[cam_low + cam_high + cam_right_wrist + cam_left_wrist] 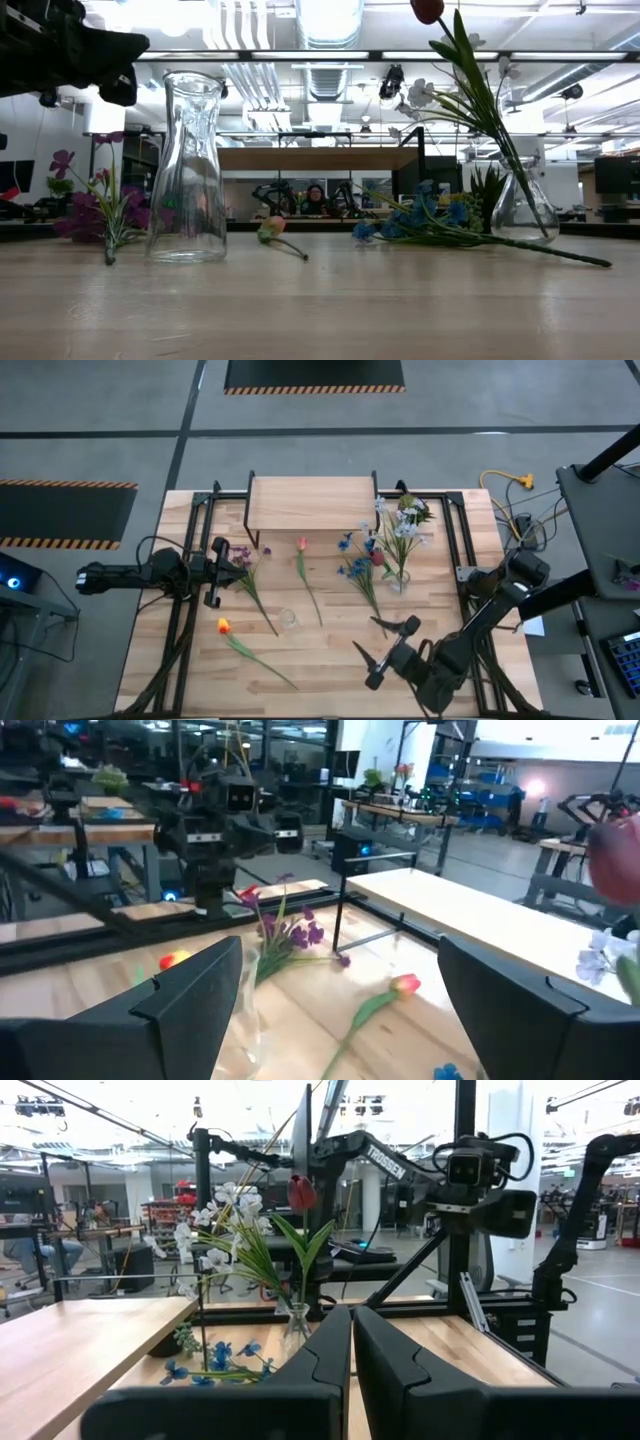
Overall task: Pick and place flowers into a vace then onto a shelf
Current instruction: Put the blue flowers into the right crystal vase
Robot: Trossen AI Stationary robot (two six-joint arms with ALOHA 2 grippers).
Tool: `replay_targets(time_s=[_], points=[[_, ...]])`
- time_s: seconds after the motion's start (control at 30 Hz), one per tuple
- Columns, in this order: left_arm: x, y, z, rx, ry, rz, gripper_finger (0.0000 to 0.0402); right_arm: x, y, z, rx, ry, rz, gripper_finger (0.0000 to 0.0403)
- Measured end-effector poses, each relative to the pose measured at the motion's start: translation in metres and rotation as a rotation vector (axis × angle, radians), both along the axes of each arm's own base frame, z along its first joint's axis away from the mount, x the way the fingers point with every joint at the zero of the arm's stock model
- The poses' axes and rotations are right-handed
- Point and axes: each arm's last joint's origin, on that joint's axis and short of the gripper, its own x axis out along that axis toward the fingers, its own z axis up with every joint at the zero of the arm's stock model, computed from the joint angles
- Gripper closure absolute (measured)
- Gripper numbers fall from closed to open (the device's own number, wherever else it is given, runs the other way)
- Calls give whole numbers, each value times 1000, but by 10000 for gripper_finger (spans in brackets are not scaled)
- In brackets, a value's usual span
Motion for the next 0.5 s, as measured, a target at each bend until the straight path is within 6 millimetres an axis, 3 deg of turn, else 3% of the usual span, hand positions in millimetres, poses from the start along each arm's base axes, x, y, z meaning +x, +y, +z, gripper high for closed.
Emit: replay_targets(time_s=[0.23, 0.37, 0.5], points=[[0, 0, 0, 0, 3, 0, 402, -7, -7, -34, -42, 101, 129, 76], [0, 0, 0, 0, 2, 0, 402, -7, -14, -56, 86, 191, 401, 76], [0, 0, 0, 0, 2, 0, 402, -3, -28, -74, 216, 224, 438, 76]])
